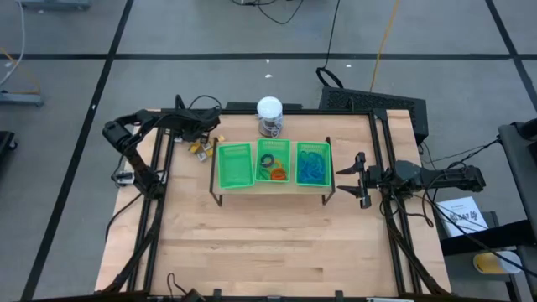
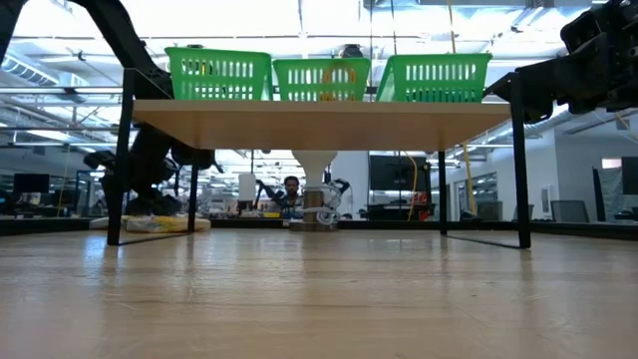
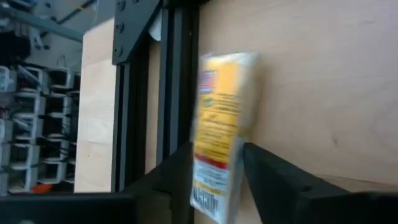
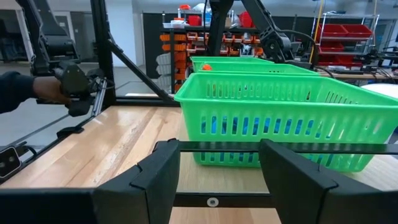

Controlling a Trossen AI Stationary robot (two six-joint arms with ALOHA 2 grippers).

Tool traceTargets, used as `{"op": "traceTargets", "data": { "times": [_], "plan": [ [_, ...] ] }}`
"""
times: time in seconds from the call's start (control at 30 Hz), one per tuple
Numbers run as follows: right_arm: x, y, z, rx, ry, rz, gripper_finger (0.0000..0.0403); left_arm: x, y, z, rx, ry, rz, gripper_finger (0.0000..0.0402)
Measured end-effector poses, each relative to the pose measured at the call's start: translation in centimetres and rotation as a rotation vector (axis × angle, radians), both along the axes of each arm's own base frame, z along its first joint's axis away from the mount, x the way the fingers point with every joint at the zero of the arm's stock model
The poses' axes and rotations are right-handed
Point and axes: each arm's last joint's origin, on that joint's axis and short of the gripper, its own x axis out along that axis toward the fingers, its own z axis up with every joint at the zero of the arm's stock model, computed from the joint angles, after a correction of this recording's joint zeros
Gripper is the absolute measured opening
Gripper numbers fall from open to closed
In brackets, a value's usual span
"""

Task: Pick & Place Office Desk Supplies
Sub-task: Put the crayon box into the left green bin on the shelf

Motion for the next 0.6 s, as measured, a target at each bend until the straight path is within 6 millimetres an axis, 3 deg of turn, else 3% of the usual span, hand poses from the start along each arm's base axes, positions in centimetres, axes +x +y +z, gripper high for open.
{"op": "traceTargets", "data": {
  "times": [0.4,0.6],
  "plan": [
    [0.0,0.0,0.0,0.0,0.0,0.0,0.0212,0.13,-0.01,-0.28,-0.049,-0.006,-0.038,0.0014],
    [0.0,0.0,0.01,0.0,0.0,0.0,0.0212,0.23,0.07,-0.34,-0.079,-0.025,-0.066,0.0004]
  ]
}}
